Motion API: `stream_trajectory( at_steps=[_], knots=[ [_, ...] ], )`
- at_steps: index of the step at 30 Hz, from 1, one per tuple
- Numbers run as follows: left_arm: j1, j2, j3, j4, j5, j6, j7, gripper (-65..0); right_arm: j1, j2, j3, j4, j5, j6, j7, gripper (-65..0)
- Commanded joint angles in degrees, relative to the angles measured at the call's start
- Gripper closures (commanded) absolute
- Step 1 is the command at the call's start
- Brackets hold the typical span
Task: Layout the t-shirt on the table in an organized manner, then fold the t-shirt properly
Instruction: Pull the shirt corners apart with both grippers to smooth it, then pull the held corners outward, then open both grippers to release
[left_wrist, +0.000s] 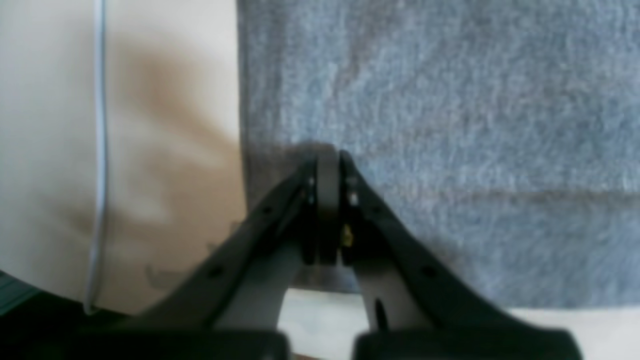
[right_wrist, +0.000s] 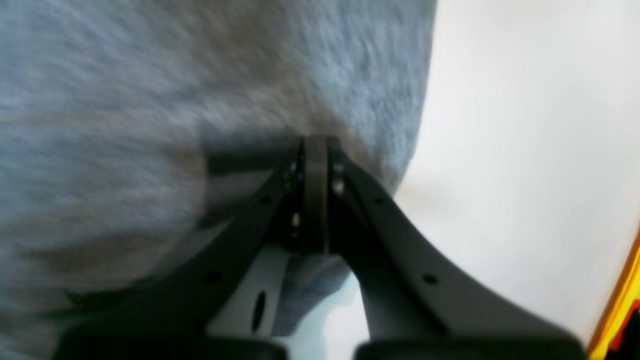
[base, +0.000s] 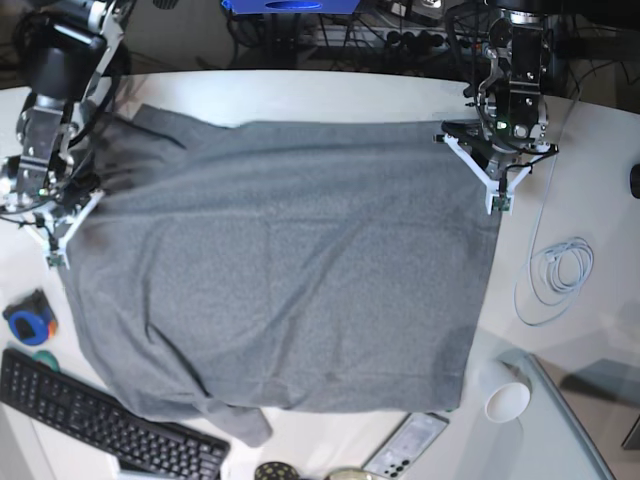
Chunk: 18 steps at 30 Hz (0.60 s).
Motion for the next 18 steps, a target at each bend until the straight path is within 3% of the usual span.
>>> stream_trajectory(
  at_steps=[1,6,8,10,13,16,18],
  knots=[
    [-0.51,-0.51,-0.27,1.62,0.52,0.44,-0.44,0.0,1.00,0.14,0.04,3.80,0.22,-0.21,1.10,0.0],
    [-0.60,-0.59,-0.36,8.22,0.52,0.44,-0.26,0.0,-3.13,-1.97,0.13,20.06,0.22,-0.12,0.75,-0.3],
    [0.28,-0.68,-0.36,11.29,0.52,0.44,-0.17,0.0,-6.82,-1.97,0.04,27.36,0.30,-0.03,-2.24,-4.2],
    [1.51,-0.86,-0.45,13.23,0.52,0.44,1.50,0.0,-9.99,-2.23,-0.04,32.37,0.74,0.32,-7.08,-13.5],
    [4.41,-0.42,-3.79,15.95,0.08,0.26,3.34,0.0,-16.06,-2.94,0.57,36.59,7.51,5.95,-12.97,-35.0],
    [7.40,0.20,-7.83,16.74,-2.46,0.26,3.34,0.0,-22.12,-3.29,0.57,37.47,13.84,9.29,-13.23,-53.7],
    [8.90,0.20,-11.79,16.66,-7.65,0.26,3.34,0.0,-24.76,-4.08,0.48,37.29,17.54,9.29,-13.14,-54.8]
  ],
)
